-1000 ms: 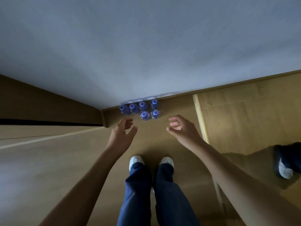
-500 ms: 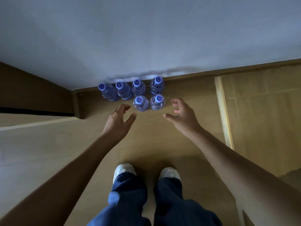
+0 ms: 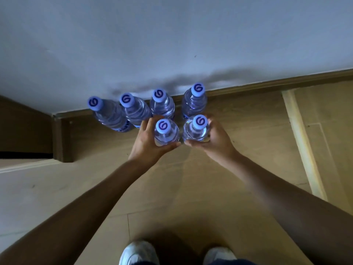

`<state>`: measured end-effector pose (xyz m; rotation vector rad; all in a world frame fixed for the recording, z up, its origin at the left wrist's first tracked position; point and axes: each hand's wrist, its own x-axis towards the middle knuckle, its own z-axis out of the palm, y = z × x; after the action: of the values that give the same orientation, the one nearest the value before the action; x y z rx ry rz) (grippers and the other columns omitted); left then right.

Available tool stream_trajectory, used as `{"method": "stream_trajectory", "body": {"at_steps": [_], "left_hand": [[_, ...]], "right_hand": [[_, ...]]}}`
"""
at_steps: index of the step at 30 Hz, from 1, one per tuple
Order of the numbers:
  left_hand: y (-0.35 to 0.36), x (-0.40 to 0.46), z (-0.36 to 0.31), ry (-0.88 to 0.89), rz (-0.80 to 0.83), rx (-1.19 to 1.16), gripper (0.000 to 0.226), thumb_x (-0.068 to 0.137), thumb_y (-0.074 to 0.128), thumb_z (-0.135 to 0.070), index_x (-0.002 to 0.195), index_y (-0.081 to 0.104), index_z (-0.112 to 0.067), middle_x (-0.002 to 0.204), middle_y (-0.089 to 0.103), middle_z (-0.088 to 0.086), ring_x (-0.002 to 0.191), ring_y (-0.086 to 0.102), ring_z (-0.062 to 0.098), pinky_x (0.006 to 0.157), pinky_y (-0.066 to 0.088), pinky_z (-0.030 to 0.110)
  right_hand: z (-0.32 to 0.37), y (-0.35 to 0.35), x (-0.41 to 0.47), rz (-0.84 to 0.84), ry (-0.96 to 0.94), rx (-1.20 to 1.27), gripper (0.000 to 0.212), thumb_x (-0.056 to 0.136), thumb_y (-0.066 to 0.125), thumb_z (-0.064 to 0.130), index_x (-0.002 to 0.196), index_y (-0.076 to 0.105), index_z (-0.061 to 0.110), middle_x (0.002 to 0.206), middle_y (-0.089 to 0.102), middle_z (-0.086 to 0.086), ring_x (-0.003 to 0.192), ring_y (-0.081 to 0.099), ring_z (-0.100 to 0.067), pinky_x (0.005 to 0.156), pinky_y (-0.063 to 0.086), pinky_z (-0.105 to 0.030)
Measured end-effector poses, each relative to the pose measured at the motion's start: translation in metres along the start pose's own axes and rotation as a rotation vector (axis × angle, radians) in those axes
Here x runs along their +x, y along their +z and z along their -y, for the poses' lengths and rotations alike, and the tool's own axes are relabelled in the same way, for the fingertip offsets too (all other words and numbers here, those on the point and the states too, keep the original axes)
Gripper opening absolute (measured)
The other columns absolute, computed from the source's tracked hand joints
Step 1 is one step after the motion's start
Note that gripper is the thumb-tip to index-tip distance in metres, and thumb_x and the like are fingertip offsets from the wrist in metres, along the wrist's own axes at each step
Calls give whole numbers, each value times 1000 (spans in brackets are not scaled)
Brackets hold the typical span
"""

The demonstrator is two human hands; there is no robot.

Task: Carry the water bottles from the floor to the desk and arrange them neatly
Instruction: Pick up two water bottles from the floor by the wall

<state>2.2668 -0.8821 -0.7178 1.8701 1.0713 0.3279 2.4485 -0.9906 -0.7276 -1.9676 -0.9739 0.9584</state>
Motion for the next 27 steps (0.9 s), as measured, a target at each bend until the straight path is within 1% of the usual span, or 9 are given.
{"method": "stream_trajectory", "body": {"at_steps": [3, 9, 12, 15, 16, 19, 21, 25, 27], "left_hand": [[6, 4, 4, 21, -39, -39, 65, 61, 92, -28, 111, 50, -34, 112, 54, -5, 105, 51, 10, 79, 36, 1], [5, 5, 4, 3, -37, -56, 63, 61, 92, -27, 107, 51, -40, 113, 57, -3, 100, 54, 5, 77, 39, 2], [-1, 3, 0, -13, -27, -66, 64, 60, 92, -27, 109, 53, -40, 115, 60, -4, 102, 58, 9, 86, 48, 17], [-13, -1, -7, -43, -23, -82, 67, 58, 93, -23, 113, 56, -35, 117, 61, -4, 106, 60, 13, 92, 52, 38], [-18, -3, -12, -54, -19, -99, 66, 57, 93, -25, 112, 58, -34, 116, 63, -4, 105, 61, 14, 92, 53, 41], [-40, -9, -39, -59, -6, -106, 58, 54, 87, -34, 107, 61, -33, 108, 64, -7, 99, 63, 13, 88, 54, 43], [-60, -16, -70, -53, 3, -97, 55, 55, 86, -33, 105, 62, -32, 104, 65, -6, 96, 64, 12, 85, 55, 40], [-111, -38, -153, -72, -11, -158, 57, 55, 88, -29, 104, 60, -30, 95, 68, -12, 87, 66, 2, 75, 53, 22], [-143, -52, -200, -83, -30, -174, 61, 53, 86, -34, 104, 53, -30, 88, 67, -19, 78, 63, -3, 66, 50, 13]], "right_hand": [[-7, 7, 1, -61, -16, 38, 65, 62, 92, 37, 112, 52, 23, 100, 63, 18, 91, 59, 12, 74, 43, -8], [-3, 15, -1, -129, -80, 48, 62, 60, 89, 39, 108, 52, 29, 105, 65, 6, 96, 63, -10, 81, 48, -26], [1, 14, -4, -137, -87, 88, 57, 59, 91, 34, 102, 54, 40, 101, 66, 17, 96, 64, -4, 86, 51, -28], [8, 9, -8, -78, -37, 162, 61, 60, 95, 23, 109, 58, 31, 106, 71, 9, 101, 68, -12, 93, 53, -45], [13, 6, -9, -51, -26, 179, 61, 59, 95, 25, 108, 60, 30, 104, 72, 9, 99, 69, -11, 92, 54, -45], [42, -11, -16, 20, -11, 175, 55, 51, 91, 43, 99, 64, 36, 98, 73, 18, 90, 69, -1, 84, 57, -30], [71, -29, -26, 43, -4, 174, 52, 54, 93, 39, 97, 66, 33, 95, 74, 19, 87, 69, 1, 77, 56, -26], [151, -78, -56, 65, -38, 184, 45, 62, 93, 23, 95, 66, 37, 88, 72, 31, 84, 68, 10, 67, 48, -6], [203, -104, -72, 74, -76, 168, 46, 64, 92, 23, 97, 64, 39, 90, 70, 34, 86, 67, 13, 69, 47, -3]]}}
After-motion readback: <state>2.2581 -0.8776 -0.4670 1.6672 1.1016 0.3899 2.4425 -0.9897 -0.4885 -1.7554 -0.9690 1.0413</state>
